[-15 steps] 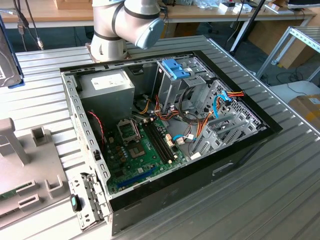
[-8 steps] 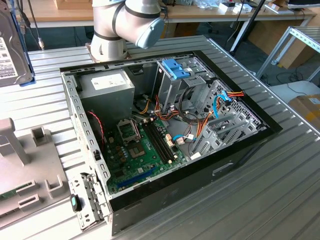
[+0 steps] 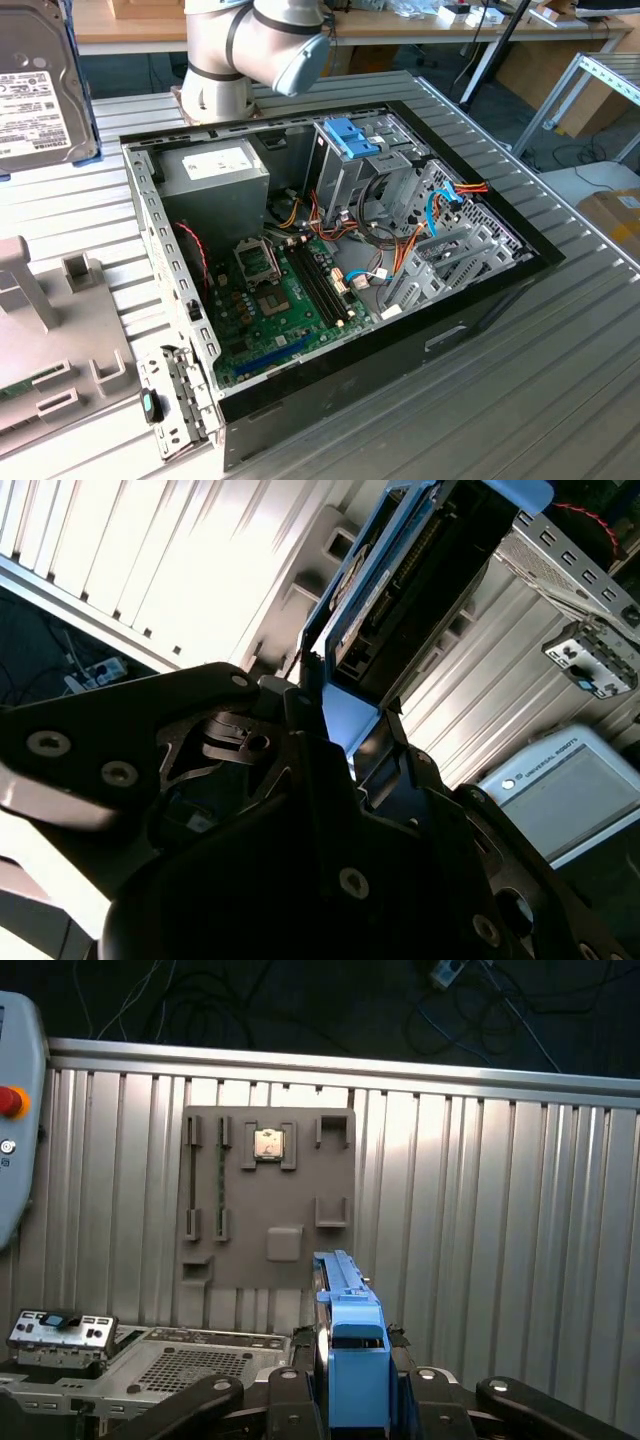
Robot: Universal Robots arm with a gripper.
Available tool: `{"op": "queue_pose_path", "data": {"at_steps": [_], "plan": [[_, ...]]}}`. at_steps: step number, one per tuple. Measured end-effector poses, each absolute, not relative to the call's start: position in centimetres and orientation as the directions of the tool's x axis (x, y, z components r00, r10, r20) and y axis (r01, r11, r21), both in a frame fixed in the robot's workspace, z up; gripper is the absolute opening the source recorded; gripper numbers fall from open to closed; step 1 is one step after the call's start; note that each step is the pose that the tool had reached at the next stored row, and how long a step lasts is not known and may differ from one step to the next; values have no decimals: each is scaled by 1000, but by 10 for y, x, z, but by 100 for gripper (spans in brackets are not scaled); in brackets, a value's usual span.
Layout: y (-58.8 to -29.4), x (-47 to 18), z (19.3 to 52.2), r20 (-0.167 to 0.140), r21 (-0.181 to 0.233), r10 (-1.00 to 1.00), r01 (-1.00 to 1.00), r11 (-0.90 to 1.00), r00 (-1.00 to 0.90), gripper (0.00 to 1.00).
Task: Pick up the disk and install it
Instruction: 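Pick up the disk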
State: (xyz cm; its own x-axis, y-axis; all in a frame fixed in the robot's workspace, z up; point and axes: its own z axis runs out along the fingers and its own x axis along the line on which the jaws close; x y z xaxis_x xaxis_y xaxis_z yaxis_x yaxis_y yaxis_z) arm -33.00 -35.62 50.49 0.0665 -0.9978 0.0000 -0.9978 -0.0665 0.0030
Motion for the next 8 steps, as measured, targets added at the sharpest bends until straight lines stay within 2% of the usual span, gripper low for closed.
{"op": "queue_pose_path", "data": {"at_steps": [8], "plan": [[-355,-306,505,0,3,-998,-998,-67,67,36]]}}
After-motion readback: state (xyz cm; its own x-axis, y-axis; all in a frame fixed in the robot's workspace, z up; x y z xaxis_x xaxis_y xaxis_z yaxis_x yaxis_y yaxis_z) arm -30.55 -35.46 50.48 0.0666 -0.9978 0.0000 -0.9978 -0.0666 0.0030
